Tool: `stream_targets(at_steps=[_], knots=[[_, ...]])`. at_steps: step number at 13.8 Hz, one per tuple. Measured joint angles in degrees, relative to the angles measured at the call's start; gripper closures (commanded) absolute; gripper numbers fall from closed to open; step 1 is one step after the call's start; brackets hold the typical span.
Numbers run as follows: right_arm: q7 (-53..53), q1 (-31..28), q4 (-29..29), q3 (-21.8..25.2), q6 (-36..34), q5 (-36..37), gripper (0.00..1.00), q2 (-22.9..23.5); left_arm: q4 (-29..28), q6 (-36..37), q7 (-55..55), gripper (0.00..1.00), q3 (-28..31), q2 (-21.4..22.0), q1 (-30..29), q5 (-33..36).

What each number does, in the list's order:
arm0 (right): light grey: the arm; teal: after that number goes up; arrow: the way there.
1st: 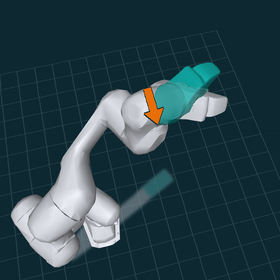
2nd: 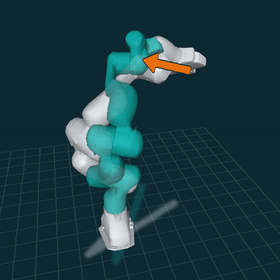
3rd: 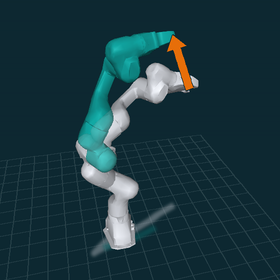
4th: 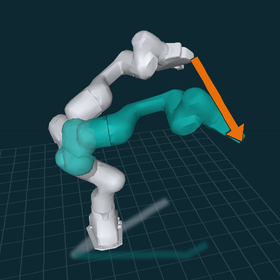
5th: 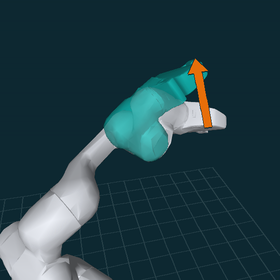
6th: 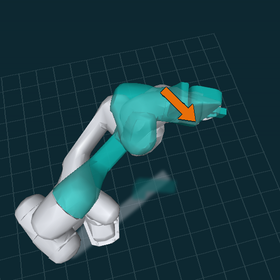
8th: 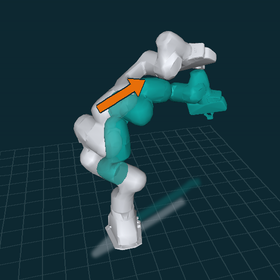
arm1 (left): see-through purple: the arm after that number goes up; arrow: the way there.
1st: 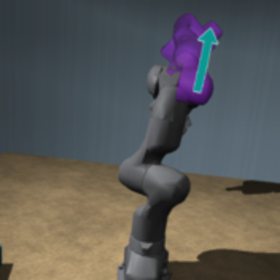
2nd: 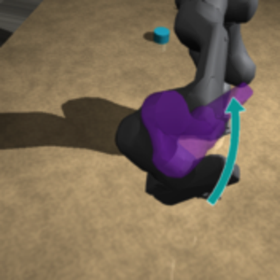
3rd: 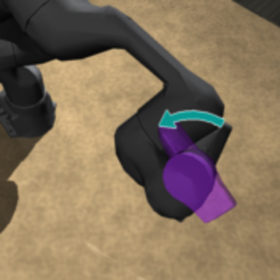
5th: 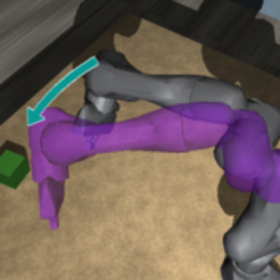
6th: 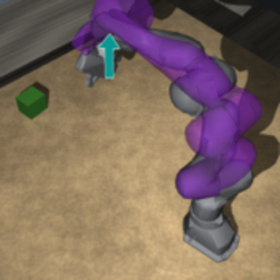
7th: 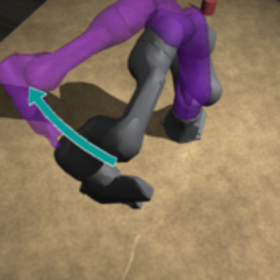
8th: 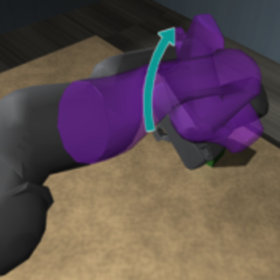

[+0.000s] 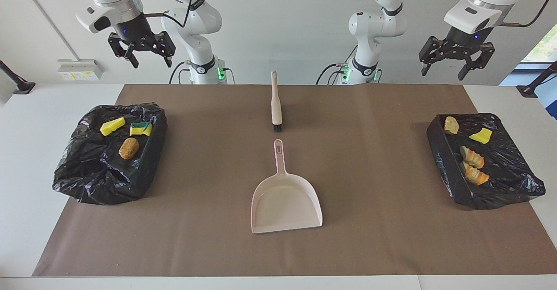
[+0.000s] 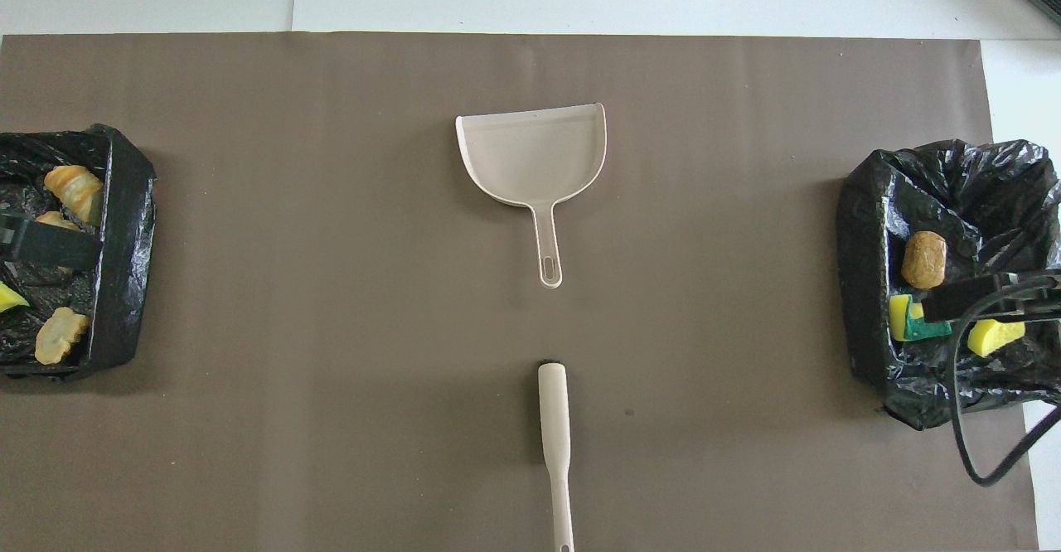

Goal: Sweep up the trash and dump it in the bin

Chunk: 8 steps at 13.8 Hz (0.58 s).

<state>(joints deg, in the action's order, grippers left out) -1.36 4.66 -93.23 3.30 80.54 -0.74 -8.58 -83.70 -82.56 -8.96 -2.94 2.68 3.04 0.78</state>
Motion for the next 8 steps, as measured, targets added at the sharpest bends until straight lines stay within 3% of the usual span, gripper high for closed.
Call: stream_targets(at_steps=[8], knots=[[0.00,0.00,0.00,0.00,0.00,0.00,0.00,0.00,-0.05,0.42,0.22,0.00,-0.05,0.00,0.00,0.00]])
